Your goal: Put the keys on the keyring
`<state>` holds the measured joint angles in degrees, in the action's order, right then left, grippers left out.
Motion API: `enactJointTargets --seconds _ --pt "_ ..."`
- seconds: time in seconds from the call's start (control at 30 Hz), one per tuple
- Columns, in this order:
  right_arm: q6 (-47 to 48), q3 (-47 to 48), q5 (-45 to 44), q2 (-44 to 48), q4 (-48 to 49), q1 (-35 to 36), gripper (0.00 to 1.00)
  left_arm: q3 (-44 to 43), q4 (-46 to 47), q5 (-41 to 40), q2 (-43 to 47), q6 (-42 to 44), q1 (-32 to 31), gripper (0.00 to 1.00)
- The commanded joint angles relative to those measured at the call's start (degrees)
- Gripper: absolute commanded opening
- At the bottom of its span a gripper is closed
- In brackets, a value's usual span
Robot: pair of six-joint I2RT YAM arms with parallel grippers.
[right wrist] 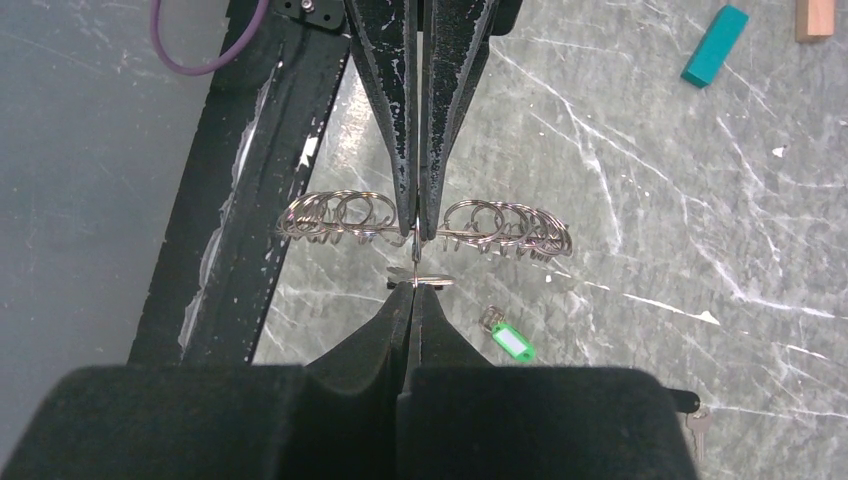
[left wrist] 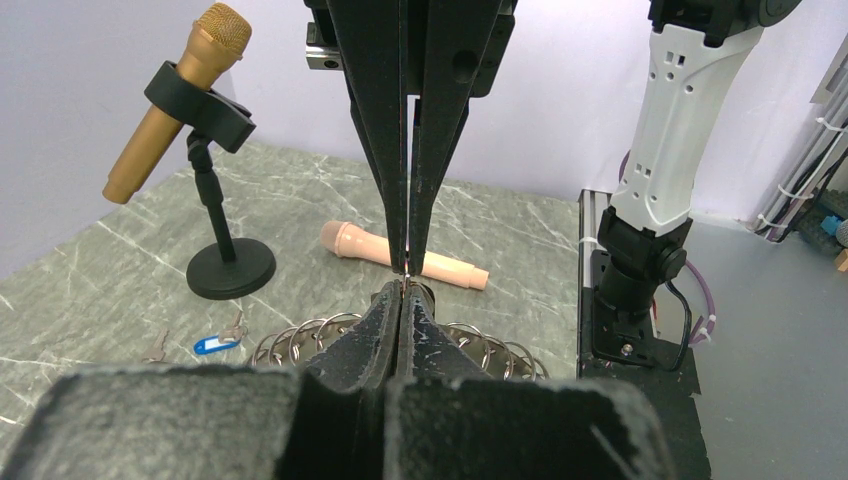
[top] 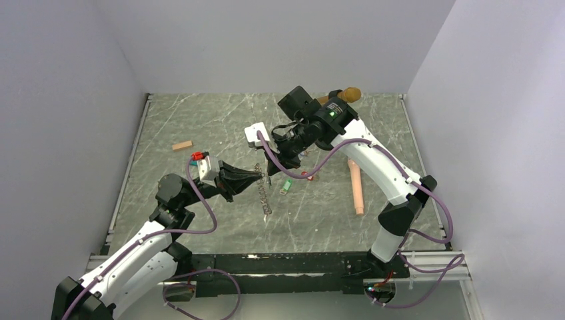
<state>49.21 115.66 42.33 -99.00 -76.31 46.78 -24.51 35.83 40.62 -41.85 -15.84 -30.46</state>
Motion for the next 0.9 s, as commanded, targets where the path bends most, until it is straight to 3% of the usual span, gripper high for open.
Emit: enactJointTargets --seconds 0.0,0.87 --pt "-1.3 1.8 3.3 0.9 3.9 -0.1 0.0 0.1 4.0 -0.5 0.5 -1.0 0.0 0.0" --pt "-1.8 1.2 5.5 0.6 4.6 -0.8 0.0 -0.3 1.7 -1.7 0.7 0.2 0.1 0.0"
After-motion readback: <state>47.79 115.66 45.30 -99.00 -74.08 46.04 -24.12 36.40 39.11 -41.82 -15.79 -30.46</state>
